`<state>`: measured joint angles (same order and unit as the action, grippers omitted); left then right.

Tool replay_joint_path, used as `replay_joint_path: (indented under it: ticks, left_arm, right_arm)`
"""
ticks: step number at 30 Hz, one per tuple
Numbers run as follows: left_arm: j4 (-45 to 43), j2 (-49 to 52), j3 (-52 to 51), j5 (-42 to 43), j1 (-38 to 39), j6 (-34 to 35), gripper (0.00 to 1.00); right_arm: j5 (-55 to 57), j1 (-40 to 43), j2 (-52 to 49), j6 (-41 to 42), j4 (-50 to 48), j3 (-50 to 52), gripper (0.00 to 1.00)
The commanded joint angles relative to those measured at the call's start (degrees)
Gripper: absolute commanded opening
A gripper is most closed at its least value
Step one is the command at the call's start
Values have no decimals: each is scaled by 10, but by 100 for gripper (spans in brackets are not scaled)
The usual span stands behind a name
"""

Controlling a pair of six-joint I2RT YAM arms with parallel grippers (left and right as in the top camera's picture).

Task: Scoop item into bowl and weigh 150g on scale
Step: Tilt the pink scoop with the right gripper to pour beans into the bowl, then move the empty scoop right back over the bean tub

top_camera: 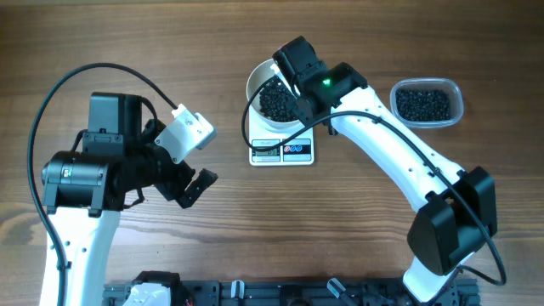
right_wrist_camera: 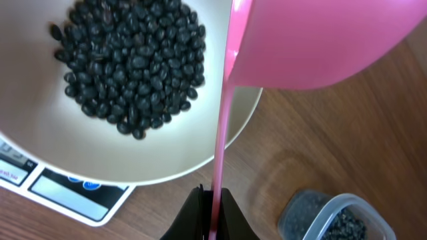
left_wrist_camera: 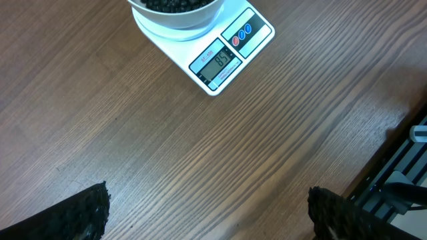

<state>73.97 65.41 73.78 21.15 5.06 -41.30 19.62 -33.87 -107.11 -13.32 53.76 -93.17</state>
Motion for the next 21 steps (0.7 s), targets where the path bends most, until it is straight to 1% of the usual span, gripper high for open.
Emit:
replay_joint_path:
  ticks: [1,6,12,16,18,21]
  left_arm:
    - [0,-5,3,13,-5,2,100]
    - [0,-5,3,13,-5,2,100]
    - [0,-5,3,13,-5,1,100]
    - [0,-5,3,13,-5,2,100]
    - [0,-5,3,13,-5,2,100]
    - [0,-5,3,13,-5,2,100]
  right_arm:
    - [-11,0,16,5,-5,-17,4]
    - [-74,11,16,50,17,-17,4]
    - [-113,36,45,94,61,-30,4]
    - [-170,83,80,136,96,-36,4]
    - [-202,113,92,141,120,-35,4]
    - [-218,157,96,150,168,-35,4]
